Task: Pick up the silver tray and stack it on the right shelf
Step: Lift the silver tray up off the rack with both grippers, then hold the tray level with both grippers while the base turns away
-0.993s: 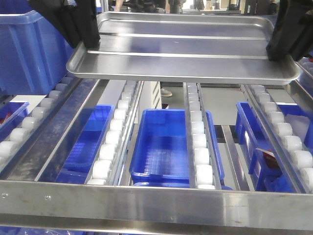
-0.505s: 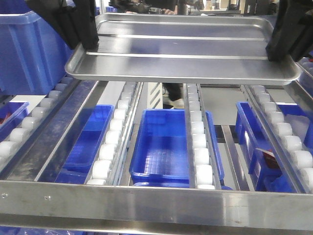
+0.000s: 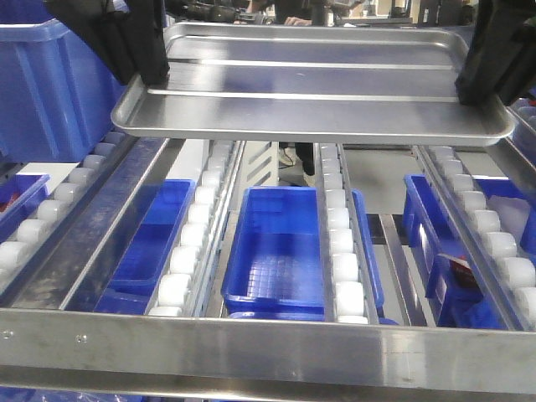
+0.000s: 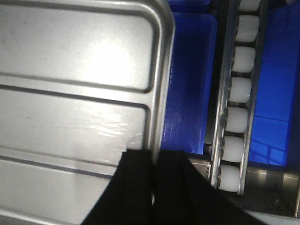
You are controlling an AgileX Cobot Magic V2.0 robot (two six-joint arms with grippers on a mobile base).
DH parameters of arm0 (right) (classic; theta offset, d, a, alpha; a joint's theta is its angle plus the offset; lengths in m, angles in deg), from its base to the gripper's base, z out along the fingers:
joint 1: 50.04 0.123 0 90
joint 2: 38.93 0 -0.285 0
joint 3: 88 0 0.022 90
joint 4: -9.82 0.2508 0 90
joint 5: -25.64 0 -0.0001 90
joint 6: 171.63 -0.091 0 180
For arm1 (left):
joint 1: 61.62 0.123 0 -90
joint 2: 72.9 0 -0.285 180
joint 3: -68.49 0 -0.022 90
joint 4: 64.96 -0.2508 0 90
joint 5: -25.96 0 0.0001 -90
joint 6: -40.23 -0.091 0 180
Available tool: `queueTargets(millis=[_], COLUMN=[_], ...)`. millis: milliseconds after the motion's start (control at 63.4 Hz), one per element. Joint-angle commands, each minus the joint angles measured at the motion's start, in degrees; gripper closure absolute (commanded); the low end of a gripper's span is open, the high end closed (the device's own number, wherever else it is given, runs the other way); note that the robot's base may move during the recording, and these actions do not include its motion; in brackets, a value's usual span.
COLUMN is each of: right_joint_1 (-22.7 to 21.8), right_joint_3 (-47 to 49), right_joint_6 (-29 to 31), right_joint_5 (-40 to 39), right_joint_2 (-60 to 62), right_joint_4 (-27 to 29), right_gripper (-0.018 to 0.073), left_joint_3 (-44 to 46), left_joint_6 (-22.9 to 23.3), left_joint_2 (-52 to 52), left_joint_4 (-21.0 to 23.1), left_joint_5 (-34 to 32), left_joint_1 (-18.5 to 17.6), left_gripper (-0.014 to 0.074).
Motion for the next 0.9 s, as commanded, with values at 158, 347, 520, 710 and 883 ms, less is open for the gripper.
queueTargets(millis=[158, 347, 520, 710, 883], right_joint_1=[-0.23, -0.23, -0.23, -0.23, -0.23], right_joint_3=[1.97, 1.97, 1.97, 1.97, 1.97], right_joint_6=[1.25, 1.25, 1.25, 1.25, 1.25], right_joint_5=[0.23, 0.23, 0.23, 0.23, 0.23], right_joint_2=[1.77, 1.77, 1.77, 1.77, 1.77], right_joint_4=[-3.16, -3.16, -3.16, -3.16, -3.16], right_gripper=[0.0503, 0.0503, 0.0503, 0.0503, 0.0503], left_joint_3=[1.85, 1.85, 1.85, 1.85, 1.85], left_joint_6=[-0.03, -0.03, -0.03, -0.03, -0.03], left_joint_2=[-2.38, -2.38, -2.38, -2.38, -2.38], left_joint_4=[-3.65, -3.65, -3.65, -3.65, -3.65], left_joint_5=[0.22, 0.22, 0.22, 0.22, 0.22], left_joint_1=[0.11, 0.11, 0.11, 0.11, 0.11], left_gripper=[0.0689, 0.0689, 0.0689, 0.0689, 0.0689])
